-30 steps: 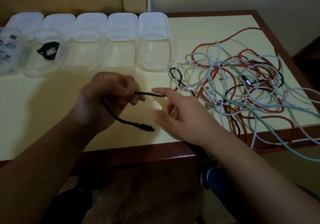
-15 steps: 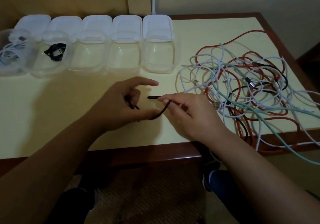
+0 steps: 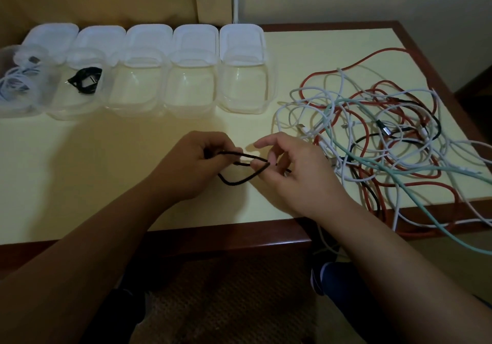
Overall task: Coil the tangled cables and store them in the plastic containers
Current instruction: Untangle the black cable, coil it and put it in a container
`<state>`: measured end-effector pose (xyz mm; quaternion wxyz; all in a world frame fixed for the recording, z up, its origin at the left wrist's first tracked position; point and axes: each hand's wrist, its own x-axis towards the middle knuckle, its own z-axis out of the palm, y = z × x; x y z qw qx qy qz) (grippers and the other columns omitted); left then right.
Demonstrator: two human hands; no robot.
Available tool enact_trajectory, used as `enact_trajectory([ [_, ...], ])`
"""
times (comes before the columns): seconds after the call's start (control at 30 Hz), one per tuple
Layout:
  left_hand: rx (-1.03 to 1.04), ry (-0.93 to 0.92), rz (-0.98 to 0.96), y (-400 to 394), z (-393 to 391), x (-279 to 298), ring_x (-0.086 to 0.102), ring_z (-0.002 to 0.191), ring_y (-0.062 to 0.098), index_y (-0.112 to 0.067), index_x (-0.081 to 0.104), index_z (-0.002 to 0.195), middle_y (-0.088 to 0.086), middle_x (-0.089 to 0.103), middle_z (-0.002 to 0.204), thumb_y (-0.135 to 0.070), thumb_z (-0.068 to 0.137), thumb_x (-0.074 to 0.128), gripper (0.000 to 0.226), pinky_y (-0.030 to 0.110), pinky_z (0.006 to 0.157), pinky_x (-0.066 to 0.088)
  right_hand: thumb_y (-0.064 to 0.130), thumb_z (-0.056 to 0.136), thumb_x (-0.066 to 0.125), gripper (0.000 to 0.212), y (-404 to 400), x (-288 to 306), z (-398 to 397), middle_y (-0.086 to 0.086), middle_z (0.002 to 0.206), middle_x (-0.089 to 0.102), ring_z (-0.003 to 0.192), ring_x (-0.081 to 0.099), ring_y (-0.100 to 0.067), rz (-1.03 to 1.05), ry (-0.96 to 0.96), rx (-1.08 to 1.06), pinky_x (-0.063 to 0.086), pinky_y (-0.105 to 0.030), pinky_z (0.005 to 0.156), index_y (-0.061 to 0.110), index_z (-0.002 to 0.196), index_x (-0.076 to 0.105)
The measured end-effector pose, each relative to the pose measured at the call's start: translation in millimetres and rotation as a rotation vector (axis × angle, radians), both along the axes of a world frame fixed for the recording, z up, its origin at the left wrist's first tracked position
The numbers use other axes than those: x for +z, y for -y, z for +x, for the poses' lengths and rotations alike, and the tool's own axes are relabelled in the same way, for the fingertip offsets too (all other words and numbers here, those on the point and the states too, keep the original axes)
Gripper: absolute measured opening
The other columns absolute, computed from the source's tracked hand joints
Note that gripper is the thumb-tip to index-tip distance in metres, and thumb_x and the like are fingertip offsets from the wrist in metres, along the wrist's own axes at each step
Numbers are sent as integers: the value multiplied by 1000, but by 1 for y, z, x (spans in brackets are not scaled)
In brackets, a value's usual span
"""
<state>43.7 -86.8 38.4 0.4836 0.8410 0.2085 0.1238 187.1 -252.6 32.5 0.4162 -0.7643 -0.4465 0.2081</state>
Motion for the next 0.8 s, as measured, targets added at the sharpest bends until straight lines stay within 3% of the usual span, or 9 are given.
enact_trajectory([
  [0.13, 186, 92, -269, -3, 2, 1, 42, 59, 25, -19, 70, 68, 15, 48, 63, -18, 96, 63, 29, 24, 48, 37, 45, 87, 77, 29, 1, 0, 2, 8, 85, 62, 73, 58, -7, -127, 159, 0, 53, -31, 69, 27, 109, 75],
  [0.23, 326, 156, -442, -5, 4, 5, 43, 56, 21, -17, 61, 68, 5, 44, 58, -22, 89, 59, 22, 26, 50, 33, 38, 94, 70, 15, 3, 0, 8, 6, 83, 60, 75, 58, -10, -170, 289, -26, 51, -34, 70, 23, 92, 73],
  [0.33, 555, 293, -669, -20, 5, 13, 39, 53, 13, -22, 49, 64, -7, 37, 53, -16, 94, 53, 31, 32, 58, 32, 45, 97, 65, 24, 6, 0, 17, 9, 82, 56, 73, 54, -9, -244, 356, -28, 40, -28, 61, 30, 79, 60],
  [0.4, 583, 282, -595, -32, -1, 16, 39, 51, 12, -25, 50, 55, -9, 38, 52, -21, 90, 56, 36, 31, 57, 33, 56, 96, 59, 41, 8, 1, 21, 6, 76, 60, 69, 57, -13, -223, 379, -34, 45, -29, 61, 21, 73, 62],
  [0.47, 483, 205, -427, -35, -8, 16, 36, 49, 12, -23, 55, 52, -5, 40, 53, -22, 88, 63, 37, 28, 52, 30, 63, 95, 53, 54, 8, 3, 20, 3, 61, 57, 58, 56, -13, -166, 365, -39, 48, -34, 60, 20, 65, 61],
  [0.6, 222, 80, -312, -8, -7, 14, 34, 47, 12, -16, 75, 72, 3, 39, 56, -36, 87, 77, 25, 22, 45, 30, 61, 99, 53, 51, 6, 4, 14, 5, 51, 48, 51, 49, -10, -79, 348, 19, 43, -35, 53, 26, 62, 51],
  [0.73, 150, 87, -320, 20, 2, 17, 49, 48, -1, -16, 82, 98, -7, 69, 65, -30, 85, 76, 21, 12, 51, 39, 62, 97, 51, 45, 2, 5, 8, 6, 55, 51, 52, 50, -11, -40, 397, 87, 46, -40, 51, 34, 62, 49],
  [0.8, 124, 99, -319, 25, 3, 16, 64, 55, 7, -19, 83, 100, 6, 78, 83, -30, 80, 79, 23, 11, 62, 47, 63, 98, 50, 46, 1, 5, 5, 5, 57, 52, 53, 50, -12, -56, 419, 109, 45, -40, 50, 31, 64, 54],
])
